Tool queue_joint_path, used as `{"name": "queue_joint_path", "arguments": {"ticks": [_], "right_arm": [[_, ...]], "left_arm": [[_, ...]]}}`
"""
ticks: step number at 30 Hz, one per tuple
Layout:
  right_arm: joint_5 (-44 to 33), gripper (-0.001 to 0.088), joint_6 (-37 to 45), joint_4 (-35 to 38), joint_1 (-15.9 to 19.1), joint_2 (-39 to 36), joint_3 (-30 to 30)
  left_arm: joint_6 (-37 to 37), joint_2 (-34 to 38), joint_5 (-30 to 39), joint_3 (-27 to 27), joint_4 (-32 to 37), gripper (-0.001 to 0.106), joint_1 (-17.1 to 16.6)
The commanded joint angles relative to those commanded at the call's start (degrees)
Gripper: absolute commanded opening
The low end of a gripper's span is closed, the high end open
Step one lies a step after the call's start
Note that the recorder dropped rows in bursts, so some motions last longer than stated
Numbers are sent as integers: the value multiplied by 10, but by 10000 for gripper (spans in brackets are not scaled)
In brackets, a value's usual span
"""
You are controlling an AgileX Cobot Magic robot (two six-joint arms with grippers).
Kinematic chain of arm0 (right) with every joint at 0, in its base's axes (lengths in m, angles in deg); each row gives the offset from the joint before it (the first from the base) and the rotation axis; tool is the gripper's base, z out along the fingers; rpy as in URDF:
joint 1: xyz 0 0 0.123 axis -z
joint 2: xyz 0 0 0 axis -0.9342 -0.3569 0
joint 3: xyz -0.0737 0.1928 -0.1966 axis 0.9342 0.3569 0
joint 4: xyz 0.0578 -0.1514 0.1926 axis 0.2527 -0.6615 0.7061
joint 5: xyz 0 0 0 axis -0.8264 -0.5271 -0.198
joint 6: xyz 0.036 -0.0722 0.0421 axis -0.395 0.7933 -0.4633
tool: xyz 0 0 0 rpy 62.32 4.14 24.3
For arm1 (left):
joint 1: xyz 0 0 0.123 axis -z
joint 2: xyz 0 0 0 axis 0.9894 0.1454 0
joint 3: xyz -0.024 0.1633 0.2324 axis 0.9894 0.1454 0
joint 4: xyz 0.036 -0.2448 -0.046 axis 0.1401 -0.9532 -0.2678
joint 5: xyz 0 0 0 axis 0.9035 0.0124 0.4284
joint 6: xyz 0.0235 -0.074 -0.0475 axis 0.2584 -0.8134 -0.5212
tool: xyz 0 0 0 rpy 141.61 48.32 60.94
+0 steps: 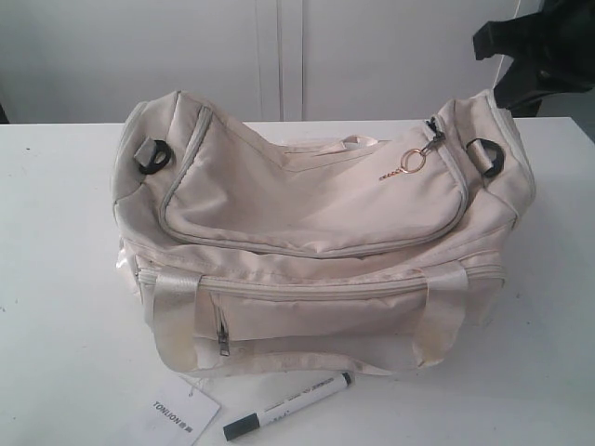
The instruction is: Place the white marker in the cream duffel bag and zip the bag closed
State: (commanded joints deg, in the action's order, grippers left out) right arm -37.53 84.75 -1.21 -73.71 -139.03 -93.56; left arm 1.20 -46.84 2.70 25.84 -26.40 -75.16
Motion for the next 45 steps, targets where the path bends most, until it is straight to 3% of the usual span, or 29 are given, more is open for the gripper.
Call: {"name": "queue_joint_path", "arguments": {"ticks": [6,11,13,18,24,29,40,43,45], "right_arm": [[12,0,-38,-50,-5,-40,-34],[62,2,-140,-150,-5,-68,-40],[81,57,-152,-150,-5,-78,-40],[113,304,-156,-150,-5,-80,-40],[125,371,-156,-150,-5,-96,-40],[126,486,-170,-150,-5,-115,-40],[132,481,-186,-150,-5,-132,-40],[130,383,-186,-150,-5,-135,-40],[126,241,-186,-150,-5,-137,-40]], "left_arm": [[0,0,0,0,0,0,0],[0,0,0,0,0,0,0],[0,0,0,0,0,0,0],[0,0,0,0,0,0,0],[0,0,0,0,0,0,0],[0,0,0,0,0,0,0],[0,0,0,0,0,0,0],[0,0,0,0,0,0,0],[0,0,0,0,0,0,0]]}}
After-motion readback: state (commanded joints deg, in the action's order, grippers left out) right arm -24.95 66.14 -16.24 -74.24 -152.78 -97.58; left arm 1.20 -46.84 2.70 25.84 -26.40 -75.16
